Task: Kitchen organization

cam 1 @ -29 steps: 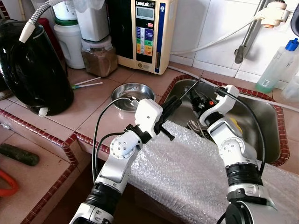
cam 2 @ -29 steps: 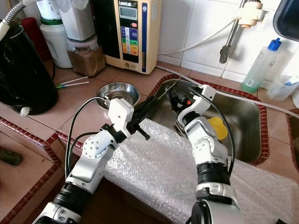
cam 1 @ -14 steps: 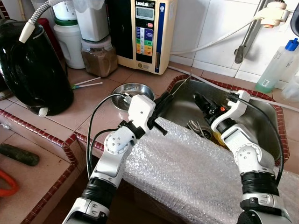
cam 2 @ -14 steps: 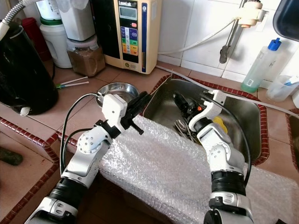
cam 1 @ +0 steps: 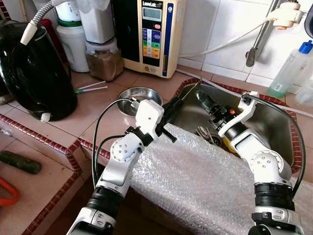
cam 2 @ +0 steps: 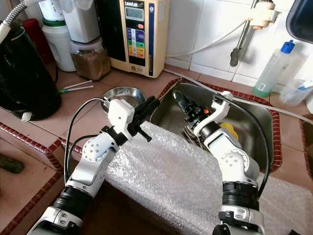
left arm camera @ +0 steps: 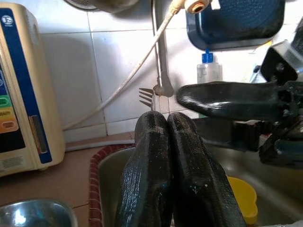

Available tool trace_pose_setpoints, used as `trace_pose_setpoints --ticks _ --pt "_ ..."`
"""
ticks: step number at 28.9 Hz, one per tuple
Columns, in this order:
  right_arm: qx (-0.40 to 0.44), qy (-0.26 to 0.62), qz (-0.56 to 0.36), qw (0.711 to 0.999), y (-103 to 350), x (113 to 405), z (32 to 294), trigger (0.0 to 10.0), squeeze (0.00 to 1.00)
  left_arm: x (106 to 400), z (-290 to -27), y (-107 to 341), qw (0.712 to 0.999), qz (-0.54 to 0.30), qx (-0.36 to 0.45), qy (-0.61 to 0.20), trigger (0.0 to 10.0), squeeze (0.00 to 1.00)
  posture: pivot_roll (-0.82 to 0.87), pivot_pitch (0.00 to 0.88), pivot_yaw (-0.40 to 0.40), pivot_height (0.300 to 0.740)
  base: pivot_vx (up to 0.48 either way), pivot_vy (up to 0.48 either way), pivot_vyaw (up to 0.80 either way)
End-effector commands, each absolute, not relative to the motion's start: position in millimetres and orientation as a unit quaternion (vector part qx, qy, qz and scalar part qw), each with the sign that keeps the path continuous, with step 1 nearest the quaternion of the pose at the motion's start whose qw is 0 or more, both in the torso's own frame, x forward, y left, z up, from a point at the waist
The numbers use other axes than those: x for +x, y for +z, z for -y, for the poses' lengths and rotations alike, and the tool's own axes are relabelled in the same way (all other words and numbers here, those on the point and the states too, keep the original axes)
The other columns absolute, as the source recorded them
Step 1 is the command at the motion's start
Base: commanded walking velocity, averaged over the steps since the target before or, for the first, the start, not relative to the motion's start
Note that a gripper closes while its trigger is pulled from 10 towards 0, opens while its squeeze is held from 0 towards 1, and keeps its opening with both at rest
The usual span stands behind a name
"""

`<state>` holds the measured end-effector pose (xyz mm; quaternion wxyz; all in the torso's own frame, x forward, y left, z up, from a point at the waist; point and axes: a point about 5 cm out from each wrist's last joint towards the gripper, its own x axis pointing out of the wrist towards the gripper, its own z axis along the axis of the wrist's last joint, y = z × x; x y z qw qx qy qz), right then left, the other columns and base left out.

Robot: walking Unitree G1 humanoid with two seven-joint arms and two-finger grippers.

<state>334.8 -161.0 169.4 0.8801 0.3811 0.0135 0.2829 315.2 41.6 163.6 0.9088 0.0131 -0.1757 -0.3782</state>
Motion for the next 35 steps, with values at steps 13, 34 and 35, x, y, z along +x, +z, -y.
trace_pose_setpoints --ticks 13,34,35 --pt "0.396 0.299 -0.004 0.868 179.6 351.2 134.2 10.0 0.0 309.3 -29.8 164.3 0.898 0.18 0.015 -0.402 0.0 0.0 0.0 0.0 -0.003 0.74 0.0 0.0 0.0" --pt "0.393 0.219 0.002 0.893 173.8 367.9 141.1 0.0 0.0 308.8 -29.8 163.7 0.898 0.179 0.015 -0.401 0.0 0.0 0.0 0.0 -0.007 0.74 0.0 0.0 0.0" --pt "0.39 0.211 0.003 0.896 173.0 368.9 143.1 0.0 0.0 308.9 -30.2 163.5 0.899 0.179 0.015 -0.4 0.0 0.0 0.0 0.0 -0.007 0.74 0.0 0.0 0.0"
